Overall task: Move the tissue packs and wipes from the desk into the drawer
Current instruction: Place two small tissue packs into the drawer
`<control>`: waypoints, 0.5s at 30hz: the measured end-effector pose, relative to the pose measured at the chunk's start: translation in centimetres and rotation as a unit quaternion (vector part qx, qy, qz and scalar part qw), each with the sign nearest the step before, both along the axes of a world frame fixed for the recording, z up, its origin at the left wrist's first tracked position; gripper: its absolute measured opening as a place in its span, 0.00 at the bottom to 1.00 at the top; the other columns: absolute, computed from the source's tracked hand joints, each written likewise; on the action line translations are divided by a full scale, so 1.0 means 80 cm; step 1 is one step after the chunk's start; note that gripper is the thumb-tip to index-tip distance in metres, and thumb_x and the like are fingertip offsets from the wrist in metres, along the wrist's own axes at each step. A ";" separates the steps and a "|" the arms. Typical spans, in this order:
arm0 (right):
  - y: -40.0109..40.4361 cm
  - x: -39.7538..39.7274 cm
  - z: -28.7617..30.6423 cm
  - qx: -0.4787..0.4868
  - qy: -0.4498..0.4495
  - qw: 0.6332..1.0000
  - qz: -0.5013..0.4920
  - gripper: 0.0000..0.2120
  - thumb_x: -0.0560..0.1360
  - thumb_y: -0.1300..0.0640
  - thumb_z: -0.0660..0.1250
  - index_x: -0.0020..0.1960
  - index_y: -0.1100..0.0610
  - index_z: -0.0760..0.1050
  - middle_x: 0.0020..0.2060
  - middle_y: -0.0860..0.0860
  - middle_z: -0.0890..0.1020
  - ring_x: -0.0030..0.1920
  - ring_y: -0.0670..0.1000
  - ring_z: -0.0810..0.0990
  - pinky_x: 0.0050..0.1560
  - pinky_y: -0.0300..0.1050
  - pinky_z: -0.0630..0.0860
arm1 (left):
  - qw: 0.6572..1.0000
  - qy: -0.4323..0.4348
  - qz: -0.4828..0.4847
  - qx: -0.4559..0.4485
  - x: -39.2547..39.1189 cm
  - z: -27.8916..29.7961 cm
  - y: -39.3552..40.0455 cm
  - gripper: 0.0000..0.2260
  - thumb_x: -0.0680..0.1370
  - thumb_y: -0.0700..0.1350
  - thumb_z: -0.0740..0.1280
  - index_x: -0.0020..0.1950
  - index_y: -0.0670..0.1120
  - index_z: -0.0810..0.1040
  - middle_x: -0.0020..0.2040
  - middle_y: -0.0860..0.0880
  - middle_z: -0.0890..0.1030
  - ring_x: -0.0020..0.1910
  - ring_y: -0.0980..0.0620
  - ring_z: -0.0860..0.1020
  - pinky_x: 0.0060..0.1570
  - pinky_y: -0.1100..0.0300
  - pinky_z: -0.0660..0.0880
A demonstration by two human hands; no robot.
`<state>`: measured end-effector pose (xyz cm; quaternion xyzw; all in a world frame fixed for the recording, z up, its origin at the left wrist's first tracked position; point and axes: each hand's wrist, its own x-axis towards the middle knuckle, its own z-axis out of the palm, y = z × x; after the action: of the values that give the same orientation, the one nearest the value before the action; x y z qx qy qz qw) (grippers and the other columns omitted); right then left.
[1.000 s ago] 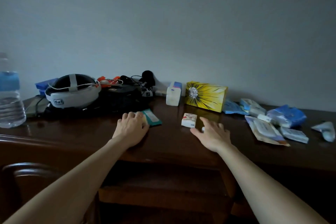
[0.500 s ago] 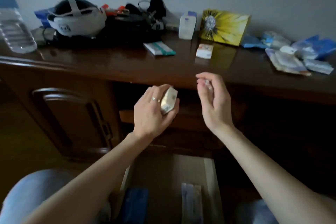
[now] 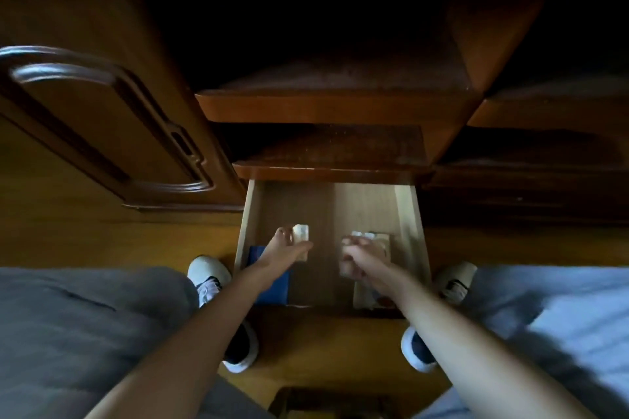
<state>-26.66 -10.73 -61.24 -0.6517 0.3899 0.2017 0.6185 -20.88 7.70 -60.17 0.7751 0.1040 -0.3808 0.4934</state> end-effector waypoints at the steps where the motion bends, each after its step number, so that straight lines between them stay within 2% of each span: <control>1: -0.001 0.000 -0.003 0.028 -0.009 1.000 -0.005 0.06 0.78 0.62 0.68 0.54 0.53 0.79 0.45 0.53 0.84 0.43 0.50 0.84 0.44 0.44 0.84 | 1.000 -0.018 -0.012 -0.002 0.000 -0.002 -0.003 0.28 0.74 0.52 0.75 0.69 0.51 0.66 0.57 0.50 0.77 0.53 0.53 0.79 0.44 0.63 0.76; 3: -0.004 0.005 -0.011 0.045 -0.033 0.998 -0.014 0.16 0.76 0.57 0.74 0.62 0.51 0.75 0.54 0.52 0.83 0.54 0.52 0.84 0.57 0.52 0.82 | 0.999 -0.043 -0.029 0.016 -0.001 -0.004 -0.010 0.27 0.70 0.54 0.78 0.62 0.52 0.68 0.56 0.52 0.78 0.54 0.53 0.79 0.50 0.61 0.79; 5: -0.008 0.009 -0.017 0.037 -0.058 0.998 -0.018 0.25 0.72 0.52 0.78 0.66 0.50 0.76 0.57 0.50 0.83 0.58 0.52 0.82 0.61 0.54 0.80 | 0.998 -0.048 -0.035 0.036 -0.002 -0.008 -0.013 0.27 0.69 0.56 0.78 0.62 0.47 0.74 0.55 0.51 0.81 0.54 0.53 0.81 0.55 0.55 0.80; 8: -0.013 0.012 -0.026 0.018 -0.088 0.996 -0.009 0.24 0.73 0.53 0.77 0.68 0.50 0.77 0.57 0.48 0.83 0.58 0.50 0.82 0.61 0.54 0.80 | 0.999 -0.031 -0.018 0.040 -0.003 -0.019 -0.010 0.26 0.73 0.57 0.75 0.64 0.44 0.76 0.55 0.47 0.82 0.53 0.51 0.82 0.56 0.52 0.80; 11: -0.019 0.015 -0.034 0.005 -0.108 0.994 0.009 0.23 0.75 0.59 0.75 0.69 0.51 0.77 0.54 0.45 0.84 0.58 0.50 0.83 0.61 0.54 0.81 | 1.000 -0.009 0.018 0.012 0.000 -0.023 -0.009 0.23 0.76 0.56 0.71 0.65 0.44 0.75 0.55 0.47 0.82 0.53 0.51 0.82 0.58 0.50 0.79; 15: -0.019 0.015 -0.039 -0.046 -0.120 0.990 0.055 0.27 0.74 0.59 0.76 0.71 0.51 0.74 0.50 0.38 0.82 0.54 0.40 0.82 0.55 0.40 0.80 | 0.998 0.001 0.039 -0.057 0.002 -0.027 -0.010 0.18 0.80 0.55 0.66 0.64 0.46 0.78 0.56 0.48 0.84 0.56 0.51 0.82 0.63 0.49 0.76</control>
<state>-25.46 -12.23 -64.36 -0.7190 0.2855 0.1374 0.6186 -20.74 6.93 -62.36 0.7407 0.1131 -0.3676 0.5509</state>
